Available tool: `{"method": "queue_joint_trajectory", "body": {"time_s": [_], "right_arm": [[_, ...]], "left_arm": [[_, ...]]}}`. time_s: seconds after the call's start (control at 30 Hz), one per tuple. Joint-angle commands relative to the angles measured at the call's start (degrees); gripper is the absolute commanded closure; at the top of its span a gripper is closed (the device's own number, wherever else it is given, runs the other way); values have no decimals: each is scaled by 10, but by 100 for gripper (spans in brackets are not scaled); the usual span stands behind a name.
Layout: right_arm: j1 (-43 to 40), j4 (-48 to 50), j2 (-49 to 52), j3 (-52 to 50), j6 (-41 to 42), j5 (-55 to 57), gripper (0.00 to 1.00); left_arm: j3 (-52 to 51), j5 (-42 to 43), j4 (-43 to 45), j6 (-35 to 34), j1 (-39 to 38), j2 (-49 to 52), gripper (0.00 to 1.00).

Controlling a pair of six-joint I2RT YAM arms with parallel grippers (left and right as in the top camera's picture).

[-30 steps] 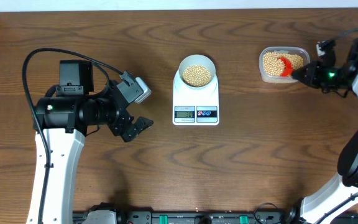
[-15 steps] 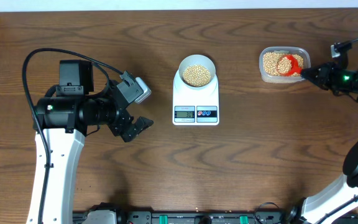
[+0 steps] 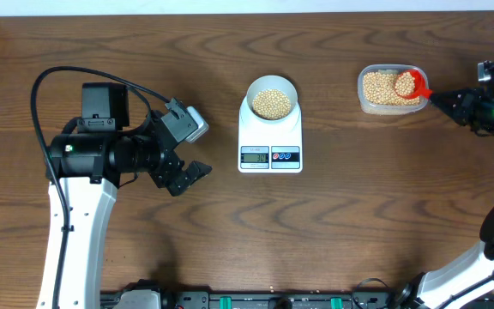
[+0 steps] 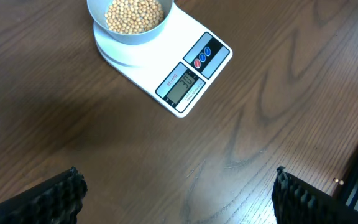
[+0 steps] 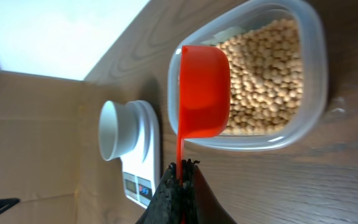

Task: Scoop item into bowl and weigh 50g on scale
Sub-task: 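Lift the filled scoop out of the tub with the right gripper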

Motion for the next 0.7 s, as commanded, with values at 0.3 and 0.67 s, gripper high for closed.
{"method": "queue_joint_trajectory", "body": {"time_s": [0.3, 0.67], "right_arm": [[31, 25, 3, -1, 50, -132, 99], [159, 141, 3, -1, 154, -131, 99]], "left_arm": [[12, -3, -2, 10, 2, 3, 2], [12, -3, -2, 10, 2, 3, 2]]}}
